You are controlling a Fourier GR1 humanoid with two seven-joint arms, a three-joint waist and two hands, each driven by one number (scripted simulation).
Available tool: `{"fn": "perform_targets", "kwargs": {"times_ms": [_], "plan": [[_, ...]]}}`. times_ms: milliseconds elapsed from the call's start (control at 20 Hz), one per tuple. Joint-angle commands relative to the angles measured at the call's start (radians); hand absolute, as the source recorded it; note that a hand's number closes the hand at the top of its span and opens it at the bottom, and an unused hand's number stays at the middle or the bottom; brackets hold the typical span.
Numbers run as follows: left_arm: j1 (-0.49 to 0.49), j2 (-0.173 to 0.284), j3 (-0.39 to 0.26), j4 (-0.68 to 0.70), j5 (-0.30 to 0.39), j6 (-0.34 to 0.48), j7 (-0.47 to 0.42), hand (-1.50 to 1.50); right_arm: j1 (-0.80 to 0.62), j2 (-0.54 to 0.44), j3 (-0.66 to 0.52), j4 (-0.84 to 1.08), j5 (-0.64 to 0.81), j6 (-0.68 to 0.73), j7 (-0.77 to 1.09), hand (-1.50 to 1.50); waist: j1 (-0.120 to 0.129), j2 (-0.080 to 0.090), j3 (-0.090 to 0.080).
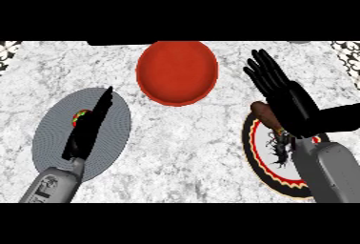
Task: Pick the eggplant from the plate and place it in the bowl
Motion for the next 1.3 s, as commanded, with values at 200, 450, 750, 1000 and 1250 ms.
{"fn": "perform_targets", "kwargs": {"times_ms": [200,450,750,1000,1250], "plan": [[-0.057,0.046,0.208,-0.082,0.073,0.046,-0.140,0.00,0.092,-0.055,0.250,-0.054,-0.004,0.288,0.107,-1.50,0.062,-0.036,-0.003],[-0.032,0.079,0.329,-0.074,0.170,0.017,-0.164,0.00,0.144,-0.210,0.207,-0.167,0.466,0.029,-0.084,-1.50,0.003,-0.047,-0.001],[0.038,0.083,0.378,-0.068,0.217,-0.051,-0.237,0.00,0.417,-0.385,0.244,-0.395,0.642,0.018,-0.240,-1.50,0.011,-0.037,-0.001],[0.029,0.063,0.365,-0.054,0.195,-0.042,-0.247,0.00,0.417,-0.544,0.142,-0.595,0.724,0.038,-0.044,-1.50,0.004,-0.038,-0.002],[0.041,0.083,0.386,-0.077,0.216,-0.068,-0.233,0.00,0.409,-0.713,0.045,-0.707,0.685,0.199,0.175,-1.50,0.011,-0.040,-0.004]]}}
